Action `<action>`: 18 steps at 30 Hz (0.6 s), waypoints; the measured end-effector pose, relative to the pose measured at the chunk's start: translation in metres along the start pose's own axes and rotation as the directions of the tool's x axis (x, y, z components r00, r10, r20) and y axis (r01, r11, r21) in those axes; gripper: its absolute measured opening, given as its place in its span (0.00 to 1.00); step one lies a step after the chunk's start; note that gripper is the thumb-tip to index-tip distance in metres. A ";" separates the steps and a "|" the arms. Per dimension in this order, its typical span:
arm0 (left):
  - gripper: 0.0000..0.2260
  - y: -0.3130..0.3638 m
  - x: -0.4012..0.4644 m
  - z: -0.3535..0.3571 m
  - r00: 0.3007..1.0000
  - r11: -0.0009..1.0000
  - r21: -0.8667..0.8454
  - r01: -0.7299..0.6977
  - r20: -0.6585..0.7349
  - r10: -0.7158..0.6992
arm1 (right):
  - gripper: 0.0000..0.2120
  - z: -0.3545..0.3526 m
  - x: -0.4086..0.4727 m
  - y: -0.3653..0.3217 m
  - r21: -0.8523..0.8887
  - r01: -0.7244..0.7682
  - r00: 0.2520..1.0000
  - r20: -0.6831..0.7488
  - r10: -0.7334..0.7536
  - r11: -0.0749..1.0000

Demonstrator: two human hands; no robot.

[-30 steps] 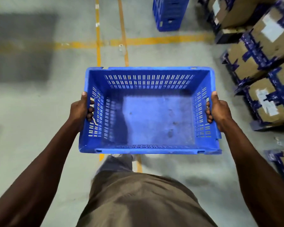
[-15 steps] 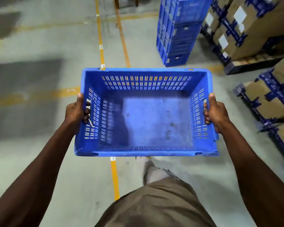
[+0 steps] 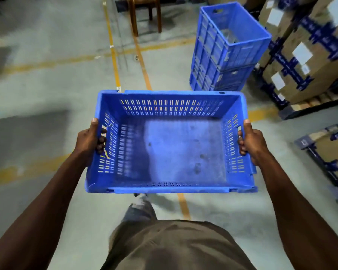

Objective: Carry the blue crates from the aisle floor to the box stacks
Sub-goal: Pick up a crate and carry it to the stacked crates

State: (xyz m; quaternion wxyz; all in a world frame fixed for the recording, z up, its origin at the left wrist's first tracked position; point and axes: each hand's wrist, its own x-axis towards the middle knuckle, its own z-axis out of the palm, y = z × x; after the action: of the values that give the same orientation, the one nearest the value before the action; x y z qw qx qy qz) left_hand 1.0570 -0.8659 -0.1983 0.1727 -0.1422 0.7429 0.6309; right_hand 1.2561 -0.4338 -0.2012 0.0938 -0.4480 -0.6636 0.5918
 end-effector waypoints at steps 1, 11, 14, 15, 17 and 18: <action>0.25 0.015 0.035 0.004 1.000 1.000 -0.005 -0.001 0.023 0.001 | 0.27 0.019 0.022 -0.015 0.016 0.003 1.000 -0.010 -0.003 1.000; 0.23 0.196 0.328 0.043 0.984 0.998 0.057 -0.025 0.180 0.014 | 0.26 0.168 0.178 -0.168 0.089 -0.011 0.982 -0.187 0.027 0.996; 0.22 0.255 0.402 0.077 0.966 0.992 0.109 -0.056 0.257 0.026 | 0.26 0.191 0.224 -0.209 0.143 -0.017 0.967 -0.250 0.053 0.990; 0.22 0.269 0.424 0.089 0.962 0.990 0.123 -0.069 0.270 0.034 | 0.26 0.197 0.238 -0.218 0.154 -0.020 0.962 -0.265 0.060 0.988; 0.22 0.299 0.474 0.121 0.947 0.984 0.153 -0.092 0.320 0.038 | 0.26 0.208 0.275 -0.235 0.173 -0.027 0.951 -0.300 0.078 0.985; 0.22 0.313 0.501 0.142 0.936 0.981 0.163 -0.103 0.349 0.040 | 0.26 0.211 0.296 -0.242 0.185 -0.024 0.943 -0.321 0.083 0.983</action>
State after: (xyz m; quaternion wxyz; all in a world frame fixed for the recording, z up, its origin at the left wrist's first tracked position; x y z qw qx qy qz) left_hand 0.4832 -0.6717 -0.1589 0.2889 0.0136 0.7594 0.5828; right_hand 0.8290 -0.3481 -0.1708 0.2262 -0.5478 -0.5707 0.5684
